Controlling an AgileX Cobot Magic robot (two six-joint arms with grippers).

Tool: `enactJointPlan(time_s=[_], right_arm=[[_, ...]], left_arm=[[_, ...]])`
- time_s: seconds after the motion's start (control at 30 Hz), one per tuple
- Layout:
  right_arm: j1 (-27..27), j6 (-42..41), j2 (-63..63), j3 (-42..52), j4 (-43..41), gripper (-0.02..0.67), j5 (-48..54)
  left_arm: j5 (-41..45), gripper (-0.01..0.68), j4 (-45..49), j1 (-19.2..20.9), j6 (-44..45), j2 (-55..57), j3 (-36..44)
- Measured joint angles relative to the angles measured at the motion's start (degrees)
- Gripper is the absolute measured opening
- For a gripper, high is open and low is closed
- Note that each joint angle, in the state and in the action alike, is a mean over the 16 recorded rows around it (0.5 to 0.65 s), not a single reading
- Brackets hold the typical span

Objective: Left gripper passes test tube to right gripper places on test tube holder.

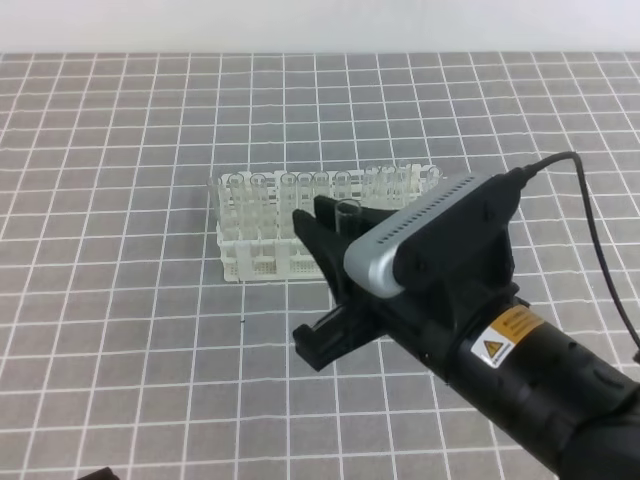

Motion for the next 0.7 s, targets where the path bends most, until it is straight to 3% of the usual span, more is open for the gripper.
enactJointPlan(time_s=[0.13, 0.27, 0.7], right_arm=[[-1.11, -2.64, -0.36, 0.57, 1.7, 0.009, -0.74], [-3.97, -0.13, -0.9, 1.64, -1.56, 0.009, -1.44], [-23.96, 31.01, 0.41, 3.95, -33.55, 0.009, -6.02]], left_arm=[[0.14, 0.0, 0.01, 0.0, -0.06, 0.01, 0.0], [0.17, 0.0, 0.06, 0.03, -0.11, 0.18, 0.11], [0.2, 0.0, 0.08, 0.0, -0.16, 0.07, 0.11]])
